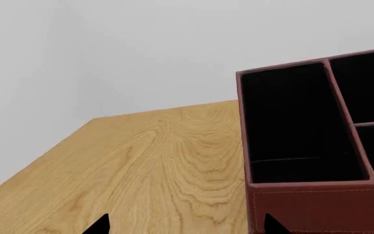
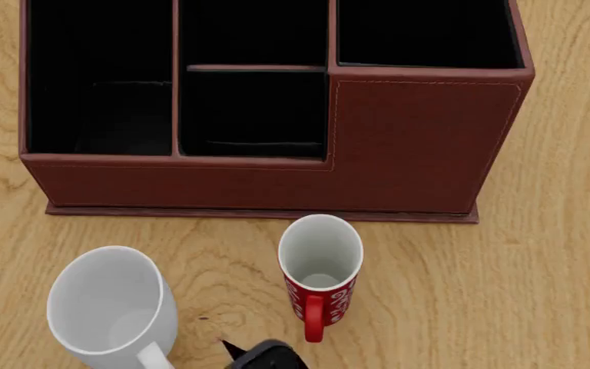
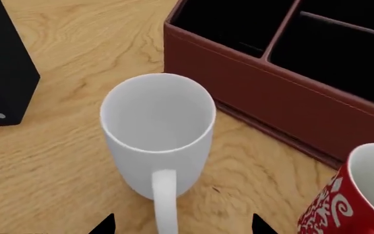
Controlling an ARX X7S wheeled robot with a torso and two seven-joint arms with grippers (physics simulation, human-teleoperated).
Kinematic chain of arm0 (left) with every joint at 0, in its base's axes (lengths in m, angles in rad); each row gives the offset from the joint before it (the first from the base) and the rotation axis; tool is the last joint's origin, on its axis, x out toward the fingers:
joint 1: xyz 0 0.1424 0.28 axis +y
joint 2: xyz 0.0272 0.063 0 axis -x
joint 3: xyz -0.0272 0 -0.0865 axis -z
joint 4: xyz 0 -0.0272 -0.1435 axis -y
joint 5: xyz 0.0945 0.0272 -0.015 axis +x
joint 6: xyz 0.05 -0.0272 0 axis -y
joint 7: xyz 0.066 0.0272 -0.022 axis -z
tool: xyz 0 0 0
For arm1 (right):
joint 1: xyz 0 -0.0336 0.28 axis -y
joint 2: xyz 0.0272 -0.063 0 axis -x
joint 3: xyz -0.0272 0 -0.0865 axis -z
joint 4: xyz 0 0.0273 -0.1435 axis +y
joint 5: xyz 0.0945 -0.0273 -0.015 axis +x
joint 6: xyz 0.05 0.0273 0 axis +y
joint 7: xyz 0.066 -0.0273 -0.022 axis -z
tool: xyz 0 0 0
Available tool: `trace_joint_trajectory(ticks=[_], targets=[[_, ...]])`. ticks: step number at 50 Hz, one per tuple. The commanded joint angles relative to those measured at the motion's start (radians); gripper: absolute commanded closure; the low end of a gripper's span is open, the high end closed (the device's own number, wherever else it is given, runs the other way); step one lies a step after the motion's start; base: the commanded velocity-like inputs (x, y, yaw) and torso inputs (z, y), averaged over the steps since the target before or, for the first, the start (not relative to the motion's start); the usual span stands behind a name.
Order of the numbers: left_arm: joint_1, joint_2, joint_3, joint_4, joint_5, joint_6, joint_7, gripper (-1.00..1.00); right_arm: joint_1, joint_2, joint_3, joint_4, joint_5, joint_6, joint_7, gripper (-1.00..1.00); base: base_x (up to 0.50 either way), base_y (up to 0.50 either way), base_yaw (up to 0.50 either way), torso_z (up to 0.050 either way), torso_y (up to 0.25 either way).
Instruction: Pick up the white mug and place it to the right of the caddy.
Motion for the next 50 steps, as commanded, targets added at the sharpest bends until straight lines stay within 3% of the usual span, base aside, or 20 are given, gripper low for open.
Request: trace_joint_trajectory(ticks=[1, 50], targets=[[0.003, -0.004, 0.003, -0.003, -0.004, 0.006, -0.005, -1.00, 0.019, 0.012, 0.033, 0.095, 0.073, -0.043, 0.027, -1.00, 0.00, 0.00, 0.00, 0.000, 0.000], [0.024, -0.015, 0.016, -0.032, -0.009, 0.046, -0.019, -1.00, 0.174, 0.014, -0.022, 0.339, 0.201, -0.081, 0.091, -1.00, 0.00, 0.00, 0.00, 0.000, 0.000]])
